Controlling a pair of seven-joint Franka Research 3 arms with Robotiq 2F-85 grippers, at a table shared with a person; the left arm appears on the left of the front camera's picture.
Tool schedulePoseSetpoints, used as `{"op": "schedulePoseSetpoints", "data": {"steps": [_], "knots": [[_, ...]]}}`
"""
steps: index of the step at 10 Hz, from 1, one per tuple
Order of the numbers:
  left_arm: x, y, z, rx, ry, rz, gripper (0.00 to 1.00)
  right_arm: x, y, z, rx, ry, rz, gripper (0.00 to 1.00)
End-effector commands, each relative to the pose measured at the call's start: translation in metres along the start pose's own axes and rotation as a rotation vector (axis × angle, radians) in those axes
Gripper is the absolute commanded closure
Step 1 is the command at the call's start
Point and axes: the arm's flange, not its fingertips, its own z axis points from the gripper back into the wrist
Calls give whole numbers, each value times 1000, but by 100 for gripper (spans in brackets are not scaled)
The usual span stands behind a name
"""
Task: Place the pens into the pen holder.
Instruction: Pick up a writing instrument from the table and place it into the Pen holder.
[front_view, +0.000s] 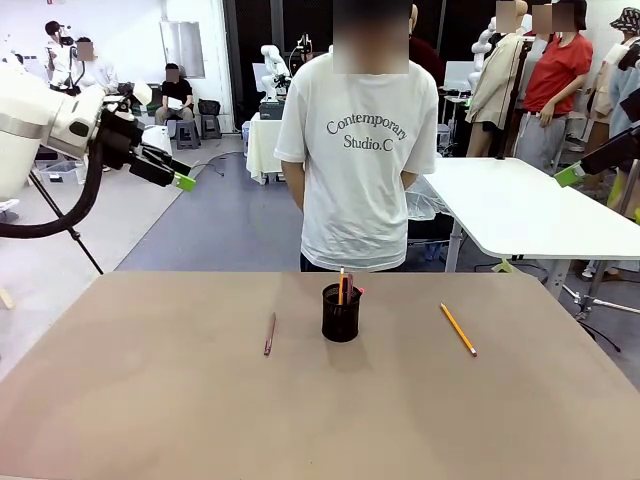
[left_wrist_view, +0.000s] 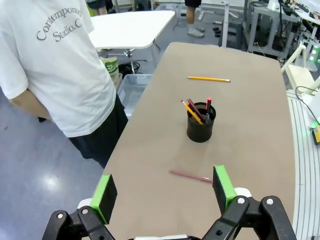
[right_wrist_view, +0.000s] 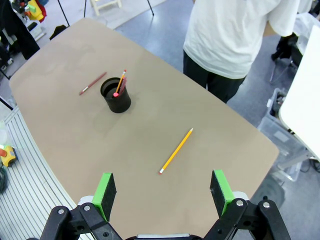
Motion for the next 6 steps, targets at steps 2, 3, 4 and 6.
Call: {"op": "schedulePoseSetpoints", "data": {"steps": [2,3,4,6], "knots": [[0,0,-2,9,3,-7,0,1,0,1,11,-16,4,0],[0,0,-2,9,3,-7,0,1,0,1,11,-16,4,0],[0,0,-2,9,3,-7,0,0,0,0,0,0,0,0],[0,0,-2,9,3,-7,0,6,27,-70,-84,253,-25,0]]}}
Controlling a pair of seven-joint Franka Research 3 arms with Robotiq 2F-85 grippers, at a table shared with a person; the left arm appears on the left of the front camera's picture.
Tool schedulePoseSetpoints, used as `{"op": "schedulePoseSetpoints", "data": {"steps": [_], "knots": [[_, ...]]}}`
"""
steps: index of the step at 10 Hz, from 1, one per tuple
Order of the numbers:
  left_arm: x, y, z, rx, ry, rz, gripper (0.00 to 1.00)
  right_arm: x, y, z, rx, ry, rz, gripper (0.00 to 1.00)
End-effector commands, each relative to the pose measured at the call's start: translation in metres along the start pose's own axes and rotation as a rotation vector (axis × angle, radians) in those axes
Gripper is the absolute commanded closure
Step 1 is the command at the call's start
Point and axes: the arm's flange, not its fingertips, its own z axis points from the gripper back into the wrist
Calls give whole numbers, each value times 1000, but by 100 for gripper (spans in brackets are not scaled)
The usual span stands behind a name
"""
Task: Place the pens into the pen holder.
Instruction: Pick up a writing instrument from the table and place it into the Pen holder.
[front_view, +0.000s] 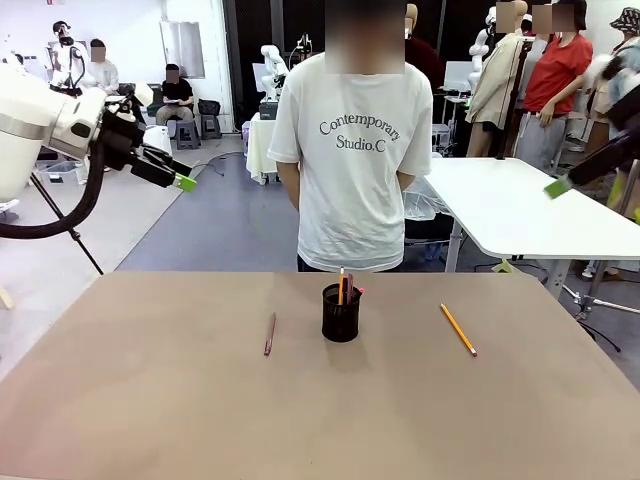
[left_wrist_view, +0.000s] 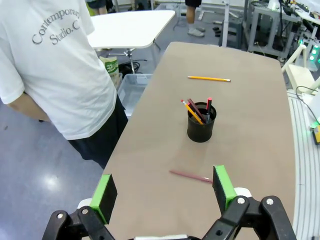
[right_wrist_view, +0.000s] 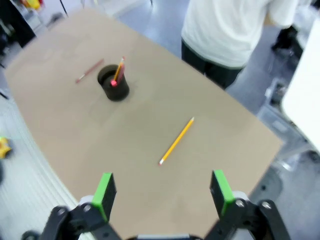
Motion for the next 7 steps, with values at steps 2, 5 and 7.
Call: {"op": "schedulePoseSetpoints", "data": {"steps": [2,5,7], "knots": [[0,-1,0,8,2,-7,0,10,38,-86,-74,245,-69,0],[0,-1,0,8,2,-7,0,4,82,-162,-207,394,-49,0],[0,-1,0,8,2,-7,0,-5,92,-201,-266,432,-27,0]]}}
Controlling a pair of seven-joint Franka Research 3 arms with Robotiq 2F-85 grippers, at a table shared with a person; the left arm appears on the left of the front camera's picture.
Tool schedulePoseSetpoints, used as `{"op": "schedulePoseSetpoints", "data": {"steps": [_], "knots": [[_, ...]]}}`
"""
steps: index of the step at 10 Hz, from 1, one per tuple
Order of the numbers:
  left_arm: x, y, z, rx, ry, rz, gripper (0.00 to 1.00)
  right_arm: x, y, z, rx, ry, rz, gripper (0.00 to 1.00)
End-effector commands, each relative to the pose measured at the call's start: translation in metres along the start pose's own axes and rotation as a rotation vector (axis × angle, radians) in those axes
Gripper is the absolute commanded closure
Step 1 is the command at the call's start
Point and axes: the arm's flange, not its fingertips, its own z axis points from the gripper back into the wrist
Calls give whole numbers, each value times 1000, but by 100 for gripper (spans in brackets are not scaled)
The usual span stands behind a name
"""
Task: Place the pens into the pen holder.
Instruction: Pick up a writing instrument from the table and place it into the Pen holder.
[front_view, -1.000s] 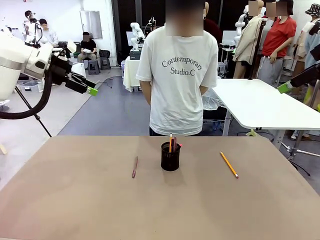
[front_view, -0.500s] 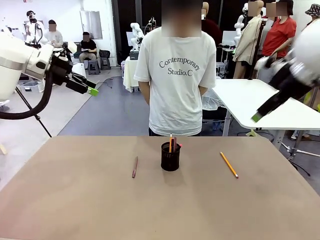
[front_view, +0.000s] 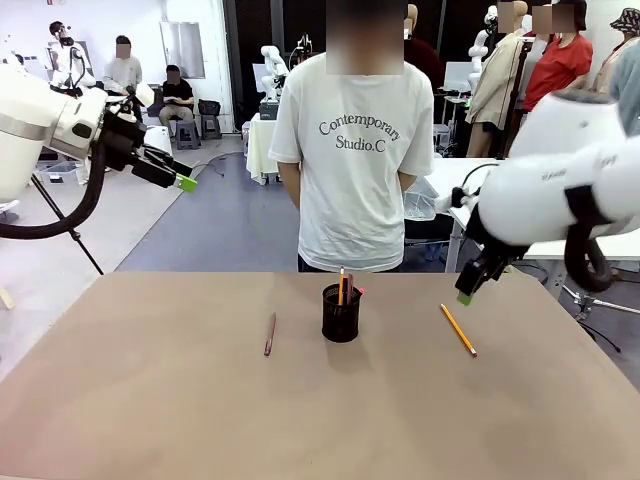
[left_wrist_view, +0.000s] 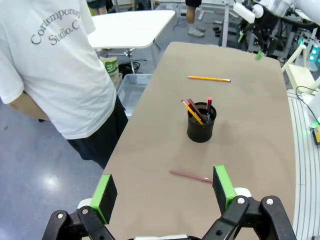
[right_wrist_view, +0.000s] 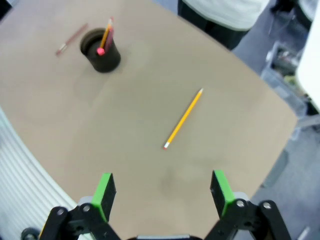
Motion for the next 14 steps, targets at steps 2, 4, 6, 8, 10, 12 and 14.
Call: {"op": "schedulePoseSetpoints", "data": {"steps": [2,4,6,8,10,12,14], "knots": [[0,-1,1,9,2,-7,0,12,1,-53,-87,6,-178,0],[0,-1,1,9,2,-7,0,17,-11,-77,-45,19,-291,0],[0,-1,1,9,2,-7,0,5,-5,-71,-22,27,-226,0],[0,-1,1,9,2,-7,0,5,-5,-71,-22,27,-226,0],[0,-1,1,9,2,-7,0,5,-5,-71,-22,27,-226,0],[0,-1,1,9,2,-7,0,31,-15,-97,-29,98,-344,0],[0,-1,1,9,2,-7,0,61,-29,-135,-58,230,-521,0]]}}
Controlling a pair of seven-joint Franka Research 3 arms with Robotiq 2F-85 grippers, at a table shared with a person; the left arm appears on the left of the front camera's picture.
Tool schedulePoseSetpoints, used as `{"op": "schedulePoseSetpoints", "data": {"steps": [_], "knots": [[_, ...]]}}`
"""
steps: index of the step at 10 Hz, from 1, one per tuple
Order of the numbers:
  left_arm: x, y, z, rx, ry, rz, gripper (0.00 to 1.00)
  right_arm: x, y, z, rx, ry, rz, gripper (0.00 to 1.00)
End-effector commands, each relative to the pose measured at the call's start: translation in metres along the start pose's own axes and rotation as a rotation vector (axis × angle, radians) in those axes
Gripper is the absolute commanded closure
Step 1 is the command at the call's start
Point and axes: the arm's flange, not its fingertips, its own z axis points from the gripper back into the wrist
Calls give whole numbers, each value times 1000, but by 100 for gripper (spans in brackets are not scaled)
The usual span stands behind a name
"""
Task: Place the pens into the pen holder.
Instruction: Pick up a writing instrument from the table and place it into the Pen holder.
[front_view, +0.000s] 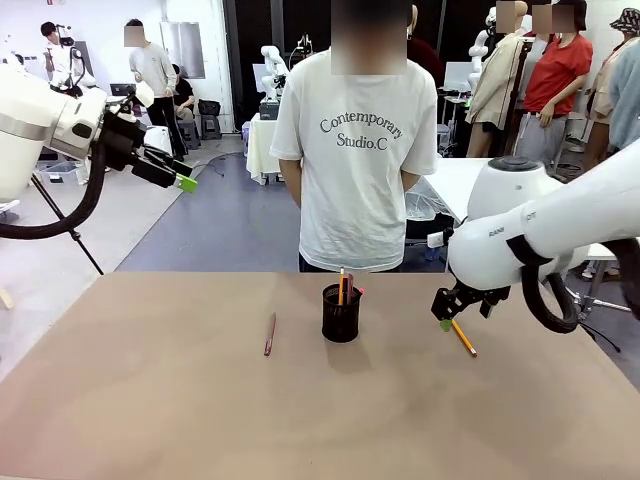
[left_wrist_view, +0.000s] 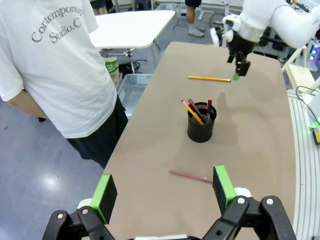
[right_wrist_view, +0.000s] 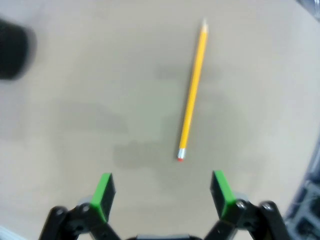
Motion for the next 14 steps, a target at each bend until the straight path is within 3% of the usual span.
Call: {"op": "schedulePoseSetpoints", "data": {"steps": [1,7,14], "knots": [[0,-1,0,8,2,-6,0,52,8,-24,-59,58,-121,0],[0,-1,0,8,2,-6,0,117,-20,-67,-37,103,-227,0],[0,-1,0,8,2,-6,0,138,-45,-91,70,169,-248,2]]}}
